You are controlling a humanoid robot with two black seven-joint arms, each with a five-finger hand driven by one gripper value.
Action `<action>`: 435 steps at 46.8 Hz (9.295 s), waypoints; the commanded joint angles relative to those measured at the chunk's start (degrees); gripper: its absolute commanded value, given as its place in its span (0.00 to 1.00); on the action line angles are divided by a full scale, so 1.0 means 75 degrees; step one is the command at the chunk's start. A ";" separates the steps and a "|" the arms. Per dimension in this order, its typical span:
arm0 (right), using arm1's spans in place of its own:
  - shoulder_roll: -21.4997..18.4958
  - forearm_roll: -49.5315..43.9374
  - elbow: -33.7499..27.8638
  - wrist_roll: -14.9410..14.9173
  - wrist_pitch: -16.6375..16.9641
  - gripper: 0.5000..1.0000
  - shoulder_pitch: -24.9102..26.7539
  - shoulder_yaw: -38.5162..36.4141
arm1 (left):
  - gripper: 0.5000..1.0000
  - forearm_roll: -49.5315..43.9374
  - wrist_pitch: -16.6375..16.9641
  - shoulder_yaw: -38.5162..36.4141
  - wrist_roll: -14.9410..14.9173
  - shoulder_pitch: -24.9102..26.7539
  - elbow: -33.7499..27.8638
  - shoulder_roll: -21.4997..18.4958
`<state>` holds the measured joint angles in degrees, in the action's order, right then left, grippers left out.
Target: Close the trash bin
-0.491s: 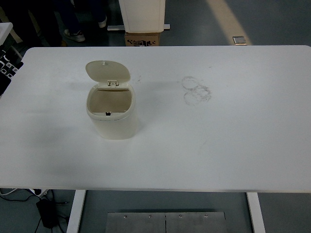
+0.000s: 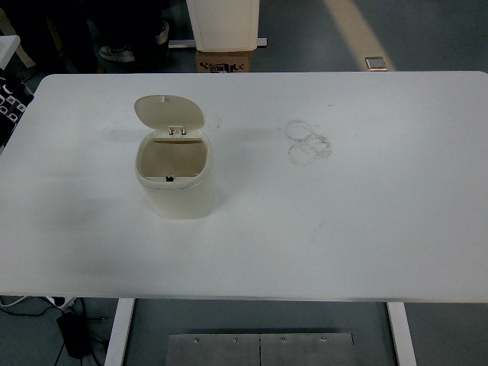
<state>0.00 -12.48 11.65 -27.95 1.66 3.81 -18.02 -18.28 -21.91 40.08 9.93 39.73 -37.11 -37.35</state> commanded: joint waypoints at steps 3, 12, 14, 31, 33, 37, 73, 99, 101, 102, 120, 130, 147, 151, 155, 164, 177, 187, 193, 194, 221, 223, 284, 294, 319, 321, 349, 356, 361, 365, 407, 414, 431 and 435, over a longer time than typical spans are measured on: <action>0.0000 0.0000 -0.0007 0.0000 0.0001 0.98 0.0007 0.0000 | 1.00 -0.0001 0.0003 0.0000 0.0000 0.0000 0.0002 0.0011; 0.0000 0.0000 -0.0007 0.0000 0.0001 0.98 0.0007 0.0000 | 1.00 -0.0001 0.0003 0.0000 0.0012 -0.0059 0.0002 0.0011; 0.0000 0.0000 0.0005 0.0000 0.0001 0.98 -0.0005 0.0000 | 1.00 -0.0001 0.0003 0.0000 0.0012 -0.0059 -0.0009 0.0011; 0.0000 0.0000 -0.0007 0.0000 0.0001 0.98 0.0007 0.0000 | 1.00 0.0011 -0.0021 -0.0011 0.0012 -0.0082 -0.0010 0.0011; 0.0000 0.0000 -0.0007 0.0000 0.0001 0.98 -0.0005 0.0000 | 1.00 0.0034 -0.0021 -0.0011 0.0012 -0.0082 -0.0010 0.0011; 0.0000 0.0000 -0.0007 0.0000 0.0001 0.98 0.0007 0.0000 | 1.00 0.0128 -0.0021 -0.0011 0.0023 -0.0082 0.0002 0.0011; 0.0000 0.0000 0.0005 0.0012 0.0001 0.98 -0.0005 0.0000 | 1.00 0.0245 0.0741 -0.0058 -0.0094 0.0550 -0.0056 0.0210; 0.0000 -0.0012 0.0005 0.0023 0.0001 0.98 -0.0005 0.0000 | 1.00 0.0257 0.1619 -0.0117 -0.1042 0.1359 -0.1790 -0.0458; 0.0000 -0.0012 0.0005 0.0023 0.0001 0.98 -0.0005 0.0000 | 1.00 0.0257 0.1725 -0.0105 -0.1171 0.1406 -0.2024 -0.0528; 0.0000 -0.0012 0.0005 0.0023 0.0001 0.98 -0.0005 0.0000 | 1.00 0.0257 0.1784 -0.0105 -0.1230 0.1429 -0.2118 -0.0563; 0.0000 -0.0012 0.0005 0.0023 0.0001 0.98 -0.0005 0.0000 | 1.00 0.0269 0.1936 -0.1698 -0.1781 0.3198 -0.2963 -0.1126; 0.0000 -0.0012 0.0005 0.0023 0.0001 0.98 -0.0005 0.0000 | 1.00 0.0269 0.1925 -0.2600 -0.1875 0.3867 -0.3431 -0.1161; 0.0000 0.0000 0.0005 0.0023 0.0001 0.98 -0.0005 0.0000 | 1.00 0.0281 0.1890 -0.4674 -0.1922 0.5261 -0.4287 -0.1349; 0.0000 -0.0012 0.0005 0.0023 0.0001 0.98 -0.0005 0.0000 | 1.00 0.0316 0.1854 -0.5085 -0.1934 0.5612 -0.4439 -0.1396; 0.0000 -0.0012 0.0005 0.0023 0.0001 0.98 -0.0005 0.0000 | 1.00 0.0444 0.1843 -0.5518 -0.2097 0.5964 -0.4661 -0.1396; 0.0000 -0.0012 0.0005 0.0024 0.0001 0.98 -0.0016 0.0000 | 1.00 0.1194 0.1726 -0.6456 -0.2250 0.6597 -0.5002 -0.1361; 0.0000 -0.0012 0.0005 0.0023 0.0013 0.98 -0.0016 0.0000 | 1.00 0.1675 0.1503 -0.7241 -0.2273 0.7171 -0.5247 -0.1208; 0.0000 -0.0012 0.0005 0.0023 0.0013 0.98 -0.0028 0.0000 | 1.00 0.1675 0.1468 -0.8026 -0.2519 0.7851 -0.5857 -0.1161; 0.0000 -0.0012 0.0005 0.0023 0.0013 0.98 -0.0028 0.0012 | 1.00 0.1675 0.1222 -0.8378 -0.2520 0.8132 -0.5928 -0.1068; 0.0000 -0.0012 0.0005 0.0023 0.0013 0.98 -0.0028 0.0012 | 1.00 0.1675 0.1198 -0.8413 -0.2520 0.8168 -0.5939 -0.1068; 0.0000 -0.0012 0.0005 0.0024 0.0013 0.98 -0.0040 0.0000 | 1.00 0.2026 0.0847 -0.9527 -0.2531 0.8976 -0.6560 -0.1044; 0.0000 -0.0012 0.0005 0.0023 0.0013 0.98 -0.0040 0.0012 | 1.00 0.2108 0.0835 -0.9574 -0.2531 0.8988 -0.6560 -0.1044; 0.0000 -0.0012 -0.0007 0.0023 0.0013 0.98 -0.0040 0.0000 | 1.00 0.2273 0.0683 -0.9902 -0.2520 0.8613 -0.6971 -0.1126; 0.0000 -0.0012 0.0005 0.0023 0.0013 0.98 -0.0040 0.0012 | 1.00 0.2273 0.0694 -0.9902 -0.2520 0.8613 -0.6959 -0.1114; 0.0000 -0.0012 0.0005 0.0023 0.0013 0.98 -0.0040 0.0012 | 1.00 0.2273 0.0706 -0.9902 -0.2508 0.8426 -0.6959 -0.1149; 0.0000 -0.0012 0.0005 0.0024 0.0013 0.98 -0.0052 0.0012 | 1.00 0.2273 0.0706 -0.9902 -0.2508 0.8426 -0.6959 -0.1173; 0.0000 -0.0012 -0.0007 0.0023 0.0013 0.98 -0.0040 0.0000 | 1.00 0.2249 0.0612 -0.8766 -0.2473 0.8672 -0.5858 -0.1278; 0.0000 -0.0012 0.0005 0.0023 0.0013 0.98 -0.0052 0.0000 | 1.00 0.2238 0.0682 -0.8590 -0.2449 0.8625 -0.5682 -0.1267; 0.0000 -0.0012 0.0005 0.0023 0.0001 0.98 -0.0051 0.0000 | 1.00 0.2226 0.0729 -0.8590 -0.2426 0.8567 -0.5565 -0.1267; 0.0000 -0.0012 0.0005 0.0023 0.0001 0.98 -0.0052 0.0000 | 1.00 0.2144 0.0741 -0.8566 -0.2403 0.8555 -0.5354 -0.1255; 0.0000 -0.0024 0.0005 0.0023 0.0001 0.98 -0.0040 0.0000 | 1.00 0.1417 0.1128 -0.3282 -0.0845 0.4900 -0.2564 -0.1103; 0.0000 -0.0012 -0.0007 0.0023 0.0001 0.98 -0.0040 0.0000 | 1.00 0.1382 0.1186 -0.2474 -0.0785 0.4231 -0.2494 -0.0998; 0.0000 -0.0012 0.0005 0.0023 0.0013 0.98 -0.0028 0.0000 | 1.00 -0.0023 0.1163 -0.1290 -0.0762 0.2837 -0.1639 -0.0693; 0.0000 -0.0012 0.0005 0.0023 0.0001 0.98 -0.0028 0.0012 | 1.00 -0.0246 0.1163 -0.0962 -0.0762 0.2462 -0.1463 -0.0587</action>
<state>0.00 -12.56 11.67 -27.77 1.72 3.56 -17.98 -19.05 -13.17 31.11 4.24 60.16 -49.03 -42.31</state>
